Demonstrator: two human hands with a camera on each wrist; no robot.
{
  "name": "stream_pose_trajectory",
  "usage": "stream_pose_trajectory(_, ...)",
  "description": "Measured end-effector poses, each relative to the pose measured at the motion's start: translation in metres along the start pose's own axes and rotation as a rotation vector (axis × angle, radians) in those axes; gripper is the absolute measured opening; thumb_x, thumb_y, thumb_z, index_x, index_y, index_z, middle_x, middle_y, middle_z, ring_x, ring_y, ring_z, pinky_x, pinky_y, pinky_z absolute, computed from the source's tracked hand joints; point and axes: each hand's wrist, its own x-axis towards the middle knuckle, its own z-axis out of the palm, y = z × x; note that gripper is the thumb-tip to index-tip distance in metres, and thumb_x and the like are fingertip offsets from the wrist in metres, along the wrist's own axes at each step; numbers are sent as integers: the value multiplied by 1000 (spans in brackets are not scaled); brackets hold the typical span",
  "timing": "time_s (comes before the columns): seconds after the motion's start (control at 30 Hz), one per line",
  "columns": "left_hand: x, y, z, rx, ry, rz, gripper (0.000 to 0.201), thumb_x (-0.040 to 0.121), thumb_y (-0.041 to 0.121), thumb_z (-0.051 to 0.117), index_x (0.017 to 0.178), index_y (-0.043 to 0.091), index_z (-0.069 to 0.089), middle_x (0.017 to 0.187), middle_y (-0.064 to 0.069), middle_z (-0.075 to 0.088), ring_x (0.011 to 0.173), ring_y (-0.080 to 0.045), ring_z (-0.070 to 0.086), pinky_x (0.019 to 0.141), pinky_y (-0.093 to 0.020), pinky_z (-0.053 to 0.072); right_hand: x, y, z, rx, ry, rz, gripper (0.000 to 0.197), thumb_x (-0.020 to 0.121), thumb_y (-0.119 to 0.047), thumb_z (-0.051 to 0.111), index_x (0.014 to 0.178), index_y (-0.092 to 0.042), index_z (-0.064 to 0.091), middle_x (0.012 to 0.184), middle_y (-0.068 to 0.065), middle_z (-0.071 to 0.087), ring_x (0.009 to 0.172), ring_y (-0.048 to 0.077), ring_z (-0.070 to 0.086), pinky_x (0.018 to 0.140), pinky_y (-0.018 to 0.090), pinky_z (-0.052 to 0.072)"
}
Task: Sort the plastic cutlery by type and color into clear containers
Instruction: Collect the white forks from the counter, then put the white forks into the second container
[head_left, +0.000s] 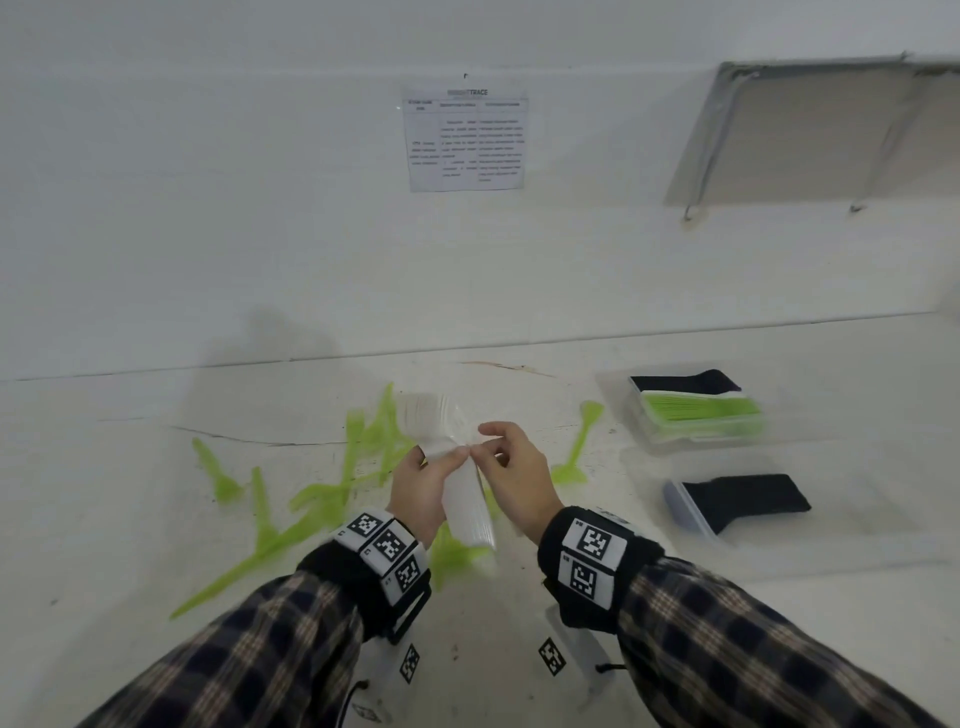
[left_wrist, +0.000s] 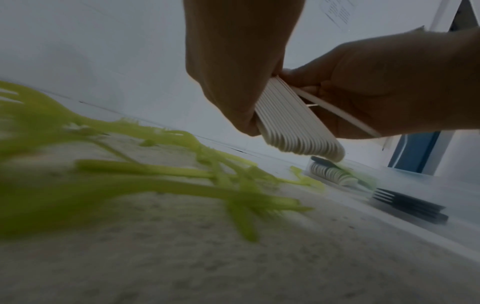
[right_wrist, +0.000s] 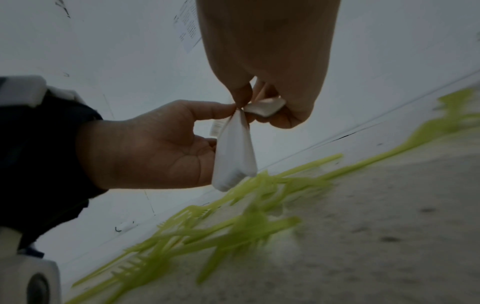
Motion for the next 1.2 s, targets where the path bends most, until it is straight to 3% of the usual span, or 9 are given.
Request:
stream_pose_trajectory(0.1, -3, -5, 20, 2, -10, 2, 13, 88, 4, 60, 102, 3, 62, 97, -18, 67, 85, -31, 65, 80, -45, 51, 1, 4, -21, 20, 35, 15, 23, 93, -14, 53, 116, -12, 53, 84, -1, 61, 68, -1, 52, 63, 5, 42)
stream_pose_trajectory(0.2, -4, -13, 39, 20, 12, 3, 16, 87, 7, 62, 103, 3, 63, 103, -22, 67, 93, -37, 65, 88, -53, 49, 0, 7, -37, 25, 21, 26, 24, 94, -15, 51, 117, -11, 54, 79, -7, 57, 69, 1, 52, 66, 10, 43)
stream_pose_trajectory(0.37, -8, -23, 63, -6, 44, -11, 20, 86, 8, 64, 106, 3, 64, 100, -17, 69, 90, -33, 66, 90, -50, 51, 1, 10, -61, 63, 71, 17, 21, 95, -13, 48, 115, -12, 54, 85, -3, 59, 69, 0, 52, 61, 3, 41)
stream_pose_trajectory(0.53, -19, -30, 82, -57, 30, 30, 13, 88, 3, 60, 101, 3, 63, 96, -16, 67, 82, -28, 66, 78, -41, 54, -2, 10, -81, -23, -28, 3, 26, 96, -11, 44, 116, -10, 60, 101, -4, 59, 78, -3, 52, 69, 1, 40)
stream_pose_trajectory(0.67, -26, -37, 88, -54, 66, 67, 3, 89, 5, 61, 90, 7, 62, 87, -12, 69, 71, -20, 68, 57, -29, 55, -6, 11, -90, -142, -94, -53, 25, 95, -14, 49, 115, -12, 63, 112, 4, 55, 96, 7, 49, 80, 10, 36)
stream_pose_trajectory(0.77, -33, -41, 90, -37, 68, 60, 8, 90, 6, 59, 97, 4, 61, 94, -16, 67, 76, -24, 66, 58, -29, 55, -10, 13, -92, -223, -89, -78, 26, 94, -15, 52, 118, -11, 63, 114, 7, 58, 95, 8, 51, 80, 8, 35)
stream_pose_trajectory(0.9, -41, -44, 90, -19, 76, 55, 13, 93, 1, 50, 99, 4, 61, 94, -15, 67, 77, -23, 64, 55, -27, 53, -17, 6, -96, -387, -215, -90, 39, 92, -16, 52, 130, -6, 52, 125, 11, 47, 117, 19, 47, 82, 5, 27)
stream_pose_trajectory(1.0, -45, -42, 91, -55, 62, 29, 25, 94, -1, 41, 109, 3, 61, 100, -17, 67, 83, -25, 65, 57, -27, 54, -24, 3, -92, -456, -282, -21, 49, 84, -26, 61, 127, -7, 47, 123, 10, 38, 117, 24, 42, 97, 20, 37)
stream_pose_trajectory(1.2, -59, -38, 100, -77, -52, -19, 30, 96, 2, 34, 98, 9, 63, 89, -11, 67, 73, -19, 62, 57, -29, 53, -27, 5, -97, -486, -198, 40, 40, 78, -34, 63, 110, -11, 56, 110, 14, 51, 106, 29, 50, 91, 33, 44)
